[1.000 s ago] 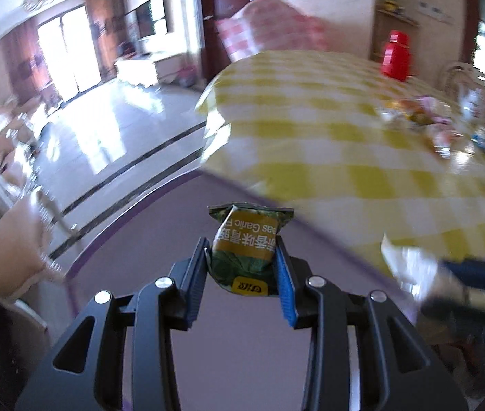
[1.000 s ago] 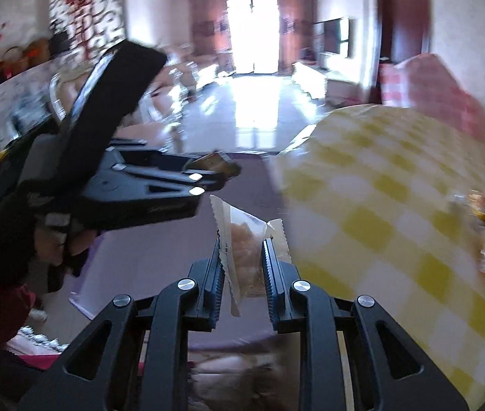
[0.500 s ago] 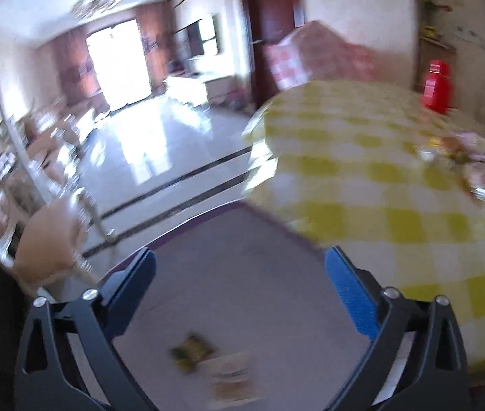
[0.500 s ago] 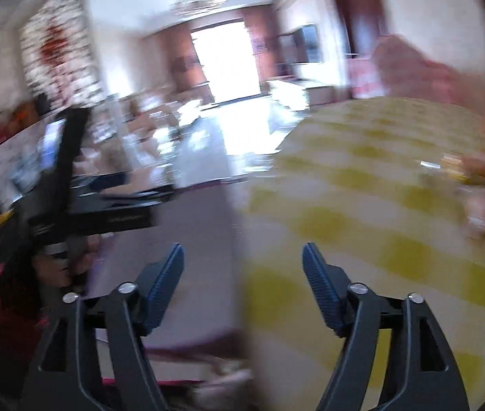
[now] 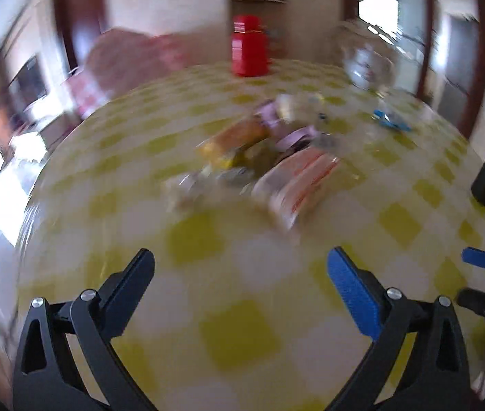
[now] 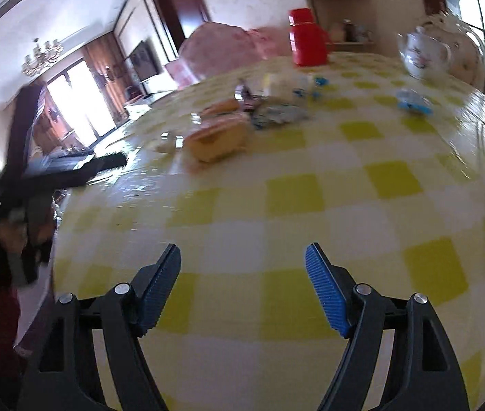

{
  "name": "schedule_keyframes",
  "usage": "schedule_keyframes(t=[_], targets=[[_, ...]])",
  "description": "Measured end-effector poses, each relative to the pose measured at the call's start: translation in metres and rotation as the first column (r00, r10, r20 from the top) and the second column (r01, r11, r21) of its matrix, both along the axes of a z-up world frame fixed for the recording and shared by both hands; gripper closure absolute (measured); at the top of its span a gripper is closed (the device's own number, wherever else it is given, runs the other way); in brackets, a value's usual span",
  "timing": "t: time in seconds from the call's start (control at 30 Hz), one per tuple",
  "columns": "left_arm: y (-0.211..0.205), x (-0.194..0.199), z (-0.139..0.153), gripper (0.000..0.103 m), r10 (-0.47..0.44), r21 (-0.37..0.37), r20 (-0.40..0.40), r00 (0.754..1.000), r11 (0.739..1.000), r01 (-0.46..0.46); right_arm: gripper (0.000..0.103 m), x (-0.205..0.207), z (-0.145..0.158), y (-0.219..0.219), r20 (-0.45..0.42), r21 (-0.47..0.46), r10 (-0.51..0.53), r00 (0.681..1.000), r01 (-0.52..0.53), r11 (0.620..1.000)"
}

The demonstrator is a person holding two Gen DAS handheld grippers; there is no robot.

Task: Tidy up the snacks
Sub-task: 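Carry both packets over the purple box and open both grippers, then grasp the orange-and-white bread pack with the left gripper while the right grasps the blue-and-white packet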

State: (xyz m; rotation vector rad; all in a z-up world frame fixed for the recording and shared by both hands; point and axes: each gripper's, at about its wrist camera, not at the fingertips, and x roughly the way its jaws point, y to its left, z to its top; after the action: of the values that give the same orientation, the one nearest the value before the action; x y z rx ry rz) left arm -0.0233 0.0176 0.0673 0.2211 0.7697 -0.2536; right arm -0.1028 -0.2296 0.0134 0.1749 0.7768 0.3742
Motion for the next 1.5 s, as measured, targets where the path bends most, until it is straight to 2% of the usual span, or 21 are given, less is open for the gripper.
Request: schedule_keyframes(t=[0.13,0.27,0.37,0.4,0.43,0.47,0.5,0.57,0.6,0.7,0.77,0.83,0.97,1.03,1.13,1.23,1.3,1.33,1.4,1.47,1.5], targets=[[-0.033,0.045,-0.011,0.002,-0.157,0.073,-0.012,0.988,0.985,0.157,0.027,0.018,-0.002,-0.007,-0.013,-0.013,-0.003,1.0,0.003,1.0],[-0.059,0.079,-0.031,0.002,-0.239,0.14,-0.049,0.97,0.96,0.244,0.026,0.047,0.0,-0.016,-0.033,-0.056,-0.042,0.999,0.04,0.998],[-0.065,0.094,-0.042,0.002,-0.285,0.108,-0.08,0.955,0.95,0.293,0.026,0.071,-0.002,-0.027,-0.051,-0.067,-0.076,0.996,0.072,0.995],[-0.067,0.096,-0.044,0.005,-0.294,0.1,-0.086,0.952,0.948,0.302,0.026,0.078,-0.002,-0.031,-0.056,-0.068,-0.085,0.995,0.081,0.994],[-0.07,0.1,-0.049,0.013,-0.308,0.085,-0.101,0.946,0.945,0.317,0.026,0.085,-0.002,-0.034,-0.059,-0.068,-0.095,0.994,0.091,0.994],[-0.072,0.102,-0.053,0.046,-0.321,0.057,-0.126,0.939,0.942,0.33,0.026,0.093,-0.002,-0.038,-0.063,-0.066,-0.11,0.992,0.106,0.992],[-0.072,0.101,-0.055,0.051,-0.316,0.029,-0.126,0.94,0.946,0.322,0.026,0.098,-0.002,-0.041,-0.067,-0.061,-0.123,0.99,0.119,0.991],[-0.077,0.096,-0.055,0.054,-0.312,0.005,-0.101,0.945,0.949,0.314,0.026,0.115,-0.004,-0.053,-0.082,-0.057,-0.195,0.977,0.191,0.98],[-0.081,0.092,-0.056,0.054,-0.315,-0.005,-0.086,0.945,0.949,0.316,0.026,0.122,-0.005,-0.059,-0.087,-0.06,-0.231,0.969,0.226,0.972],[-0.092,0.08,-0.058,0.054,-0.299,-0.008,-0.047,0.953,0.954,0.299,0.026,0.149,-0.012,-0.091,-0.129,-0.043,-0.412,0.902,0.41,0.911],[-0.099,0.078,-0.057,0.054,-0.305,-0.037,-0.052,0.951,0.952,0.304,0.026,0.167,-0.015,-0.117,-0.152,0.007,-0.509,0.847,0.516,0.857],[-0.105,0.079,-0.058,0.054,-0.29,-0.038,-0.061,0.955,0.957,0.288,0.026,0.184,-0.015,-0.134,-0.14,0.01,-0.569,0.81,0.576,0.818],[-0.103,0.09,-0.064,0.047,-0.267,-0.066,-0.125,0.956,0.963,0.26,0.025,0.225,-0.019,-0.156,-0.161,0.032,-0.613,0.774,0.624,0.78],[-0.096,0.095,-0.067,0.041,-0.239,-0.085,-0.152,0.959,0.97,0.228,0.022,0.243,-0.02,-0.163,-0.164,0.031,-0.632,0.758,0.644,0.764],[-0.091,0.098,-0.066,0.033,-0.225,-0.104,-0.163,0.961,0.972,0.21,0.02,0.274,-0.023,-0.173,-0.192,0.026,-0.657,0.729,0.673,0.739],[-0.092,0.097,-0.067,0.024,-0.228,-0.101,-0.168,0.959,0.972,0.214,0.018,0.302,-0.024,-0.173,-0.189,-0.019,-0.664,0.723,0.674,0.739],[-0.092,0.097,-0.067,0.023,-0.227,-0.095,-0.17,0.959,0.972,0.213,0.018,0.316,-0.025,-0.172,-0.174,-0.077,-0.674,0.718,0.673,0.736],[-0.091,0.097,-0.066,0.022,-0.227,-0.095,-0.17,0.959,0.972,0.214,0.024,0.32,-0.025,-0.171,-0.17,-0.103,-0.675,0.718,0.668,0.737],[-0.091,0.097,-0.067,0.022,-0.227,-0.097,-0.17,0.959,0.972,0.213,0.046,0.32,-0.024,-0.164,-0.134,-0.173,-0.671,0.73,0.649,0.741],[-0.091,0.097,-0.067,0.025,-0.224,-0.09,-0.169,0.96,0.973,0.211,0.051,0.31,-0.022,-0.155,-0.093,-0.19,-0.648,0.756,0.626,0.757],[-0.092,0.097,-0.067,0.035,-0.211,-0.075,-0.163,0.964,0.977,0.201,0.053,0.302,-0.02,-0.151,-0.072,-0.196,-0.637,0.768,0.615,0.764]])
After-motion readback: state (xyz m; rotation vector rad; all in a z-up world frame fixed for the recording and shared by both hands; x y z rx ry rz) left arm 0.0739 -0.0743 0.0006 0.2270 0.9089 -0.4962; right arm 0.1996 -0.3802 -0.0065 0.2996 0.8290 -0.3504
